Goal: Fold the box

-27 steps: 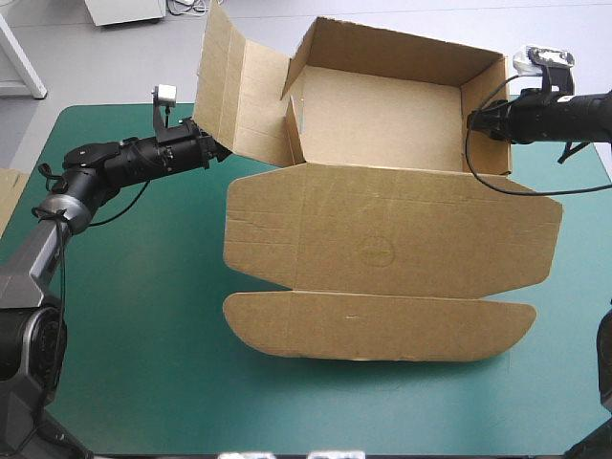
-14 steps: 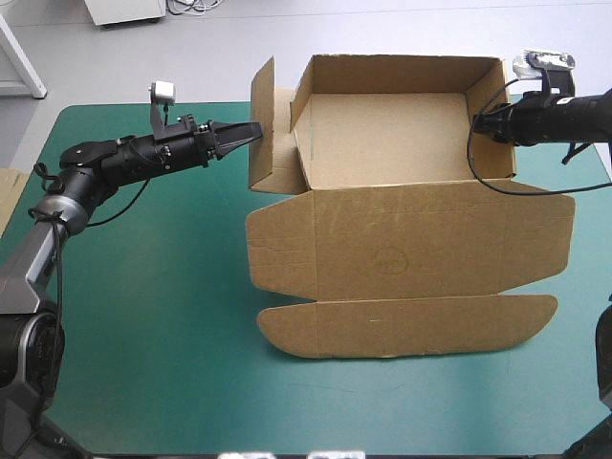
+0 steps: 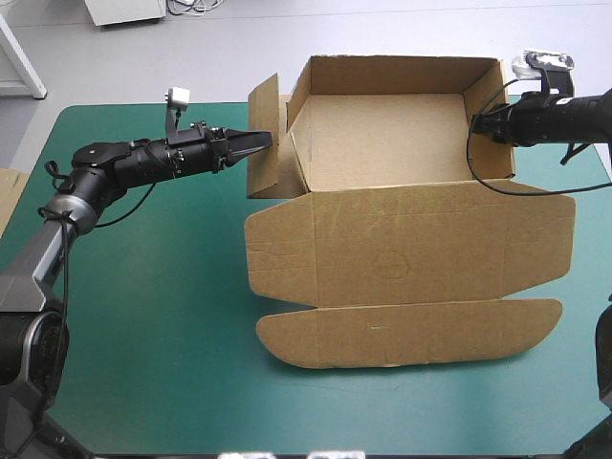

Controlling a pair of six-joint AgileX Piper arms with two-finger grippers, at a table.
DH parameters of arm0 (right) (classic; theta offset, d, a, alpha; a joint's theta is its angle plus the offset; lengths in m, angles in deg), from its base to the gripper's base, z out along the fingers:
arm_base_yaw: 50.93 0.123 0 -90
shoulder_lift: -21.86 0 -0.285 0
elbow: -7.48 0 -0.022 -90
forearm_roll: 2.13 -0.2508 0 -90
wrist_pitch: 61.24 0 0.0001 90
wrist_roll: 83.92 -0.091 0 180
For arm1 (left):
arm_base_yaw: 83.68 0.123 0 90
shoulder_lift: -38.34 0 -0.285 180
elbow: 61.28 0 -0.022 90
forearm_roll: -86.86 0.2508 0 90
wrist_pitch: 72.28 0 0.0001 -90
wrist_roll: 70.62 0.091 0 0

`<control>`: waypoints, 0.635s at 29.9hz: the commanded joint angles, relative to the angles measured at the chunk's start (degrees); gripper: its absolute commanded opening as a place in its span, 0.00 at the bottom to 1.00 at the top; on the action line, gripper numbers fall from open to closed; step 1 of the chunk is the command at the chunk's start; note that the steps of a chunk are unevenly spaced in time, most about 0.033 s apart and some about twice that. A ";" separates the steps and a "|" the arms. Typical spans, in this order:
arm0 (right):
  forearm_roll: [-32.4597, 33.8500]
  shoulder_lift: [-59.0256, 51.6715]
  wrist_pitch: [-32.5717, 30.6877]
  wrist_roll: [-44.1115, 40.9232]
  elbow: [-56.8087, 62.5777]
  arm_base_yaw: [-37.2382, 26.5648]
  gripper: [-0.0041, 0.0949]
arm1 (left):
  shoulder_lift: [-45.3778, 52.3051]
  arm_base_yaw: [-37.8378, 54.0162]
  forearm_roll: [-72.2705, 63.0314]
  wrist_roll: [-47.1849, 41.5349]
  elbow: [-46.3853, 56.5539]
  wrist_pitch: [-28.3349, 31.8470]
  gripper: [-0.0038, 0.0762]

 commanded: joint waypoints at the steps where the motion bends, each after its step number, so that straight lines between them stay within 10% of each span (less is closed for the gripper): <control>1: -4.40 -2.72 2.01 -0.52 -1.72 -0.25 0.03 | 2.57 -0.21 -4.60 -0.09 -1.92 -1.95 0.27; 7: -4.31 -2.72 2.01 -0.52 -1.72 -0.25 0.03 | 2.89 6.37 -3.76 -0.38 -5.51 -9.60 0.27; 19: -7.14 -2.72 2.14 1.40 -1.72 -0.25 0.03 | 6.64 22.51 29.28 -6.52 -15.84 -6.38 0.08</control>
